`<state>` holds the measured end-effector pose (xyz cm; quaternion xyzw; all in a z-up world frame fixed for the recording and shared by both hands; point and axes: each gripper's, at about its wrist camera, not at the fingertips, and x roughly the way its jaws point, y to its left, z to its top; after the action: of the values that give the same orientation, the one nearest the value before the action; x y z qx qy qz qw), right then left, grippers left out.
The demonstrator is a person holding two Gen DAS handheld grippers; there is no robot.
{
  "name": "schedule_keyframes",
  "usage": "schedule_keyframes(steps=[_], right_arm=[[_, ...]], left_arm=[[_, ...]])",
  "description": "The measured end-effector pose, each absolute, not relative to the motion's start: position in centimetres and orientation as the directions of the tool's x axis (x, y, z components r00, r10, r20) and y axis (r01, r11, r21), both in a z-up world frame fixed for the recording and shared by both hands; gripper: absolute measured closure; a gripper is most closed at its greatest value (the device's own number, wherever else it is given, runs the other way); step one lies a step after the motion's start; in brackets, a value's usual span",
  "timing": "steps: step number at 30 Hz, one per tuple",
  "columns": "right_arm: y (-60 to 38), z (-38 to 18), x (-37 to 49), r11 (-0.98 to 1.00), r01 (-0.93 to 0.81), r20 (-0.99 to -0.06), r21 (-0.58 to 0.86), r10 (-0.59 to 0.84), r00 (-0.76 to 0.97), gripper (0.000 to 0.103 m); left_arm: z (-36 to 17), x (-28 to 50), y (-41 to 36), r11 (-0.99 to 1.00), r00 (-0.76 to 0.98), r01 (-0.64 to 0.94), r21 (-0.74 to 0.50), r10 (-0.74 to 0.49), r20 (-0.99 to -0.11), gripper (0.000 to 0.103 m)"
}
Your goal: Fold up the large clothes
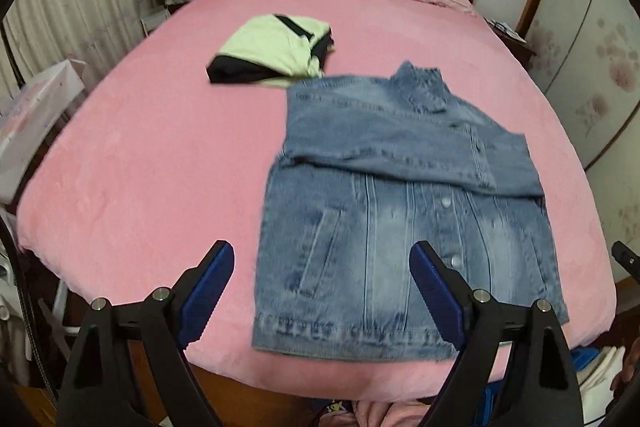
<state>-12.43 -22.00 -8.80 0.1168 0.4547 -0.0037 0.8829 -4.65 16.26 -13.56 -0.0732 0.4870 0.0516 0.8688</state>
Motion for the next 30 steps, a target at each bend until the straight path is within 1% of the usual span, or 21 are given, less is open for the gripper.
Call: schedule_keyframes(steps=[2, 4, 6, 11, 15, 18, 25, 30], right_arm=[[-22.5, -10.2, -12.7, 0.969, 0.128, -0.819, 0.212, 0.105, 0.564, 0.067], [-23.1, -11.9, -13.0, 0.966, 0.147, -0.842, 0.214, 0.105, 0.53, 0.067], [-23.7, -13.5, -13.6, 0.964, 0.157, -0.856, 0.213, 0.107, 0.506, 0.067], [-25.2, -17.1, -15.2, 0.959, 0.209, -0.887, 0.192, 0.078, 0.456, 0.067], [-26.2, -19.2, -16.1, 0.951, 0.239, -0.903, 0.198, 0.082, 0.422, 0.067], [-27.3, -20.7, -16.5, 0.937, 0.277, -0.91, 0.212, 0.086, 0.405, 0.062], [-30.6, -23.6, -17.0, 0.9, 0.378, -0.925, 0.215, 0.063, 0.375, 0.061], [-31.8, -23.3, -17.5, 0.882, 0.4, -0.916, 0.249, 0.08, 0.394, 0.061]], left_arm=[[-15.7, -5.0, 16.8, 0.983, 0.489, -0.168, -0.079, 0.014, -0.872, 0.014], [-18.2, -5.1, 17.7, 0.978, 0.454, -0.169, -0.126, -0.036, -0.891, 0.014], [-20.4, -5.5, 18.7, 0.97, 0.439, -0.188, -0.153, -0.056, -0.897, 0.014], [-25.3, -6.1, 20.9, 0.957, 0.368, -0.253, -0.142, -0.041, -0.929, 0.014], [-27.9, -6.3, 22.1, 0.949, 0.314, -0.278, -0.149, -0.057, -0.948, 0.014], [-30.2, -6.2, 22.4, 0.951, 0.247, -0.284, -0.122, -0.051, -0.968, 0.015], [-33.3, -6.5, 22.9, 0.941, 0.237, -0.284, -0.183, -0.117, -0.964, 0.014], [-34.5, -6.3, 23.9, 0.922, 0.245, -0.309, -0.233, -0.16, -0.956, 0.014]])
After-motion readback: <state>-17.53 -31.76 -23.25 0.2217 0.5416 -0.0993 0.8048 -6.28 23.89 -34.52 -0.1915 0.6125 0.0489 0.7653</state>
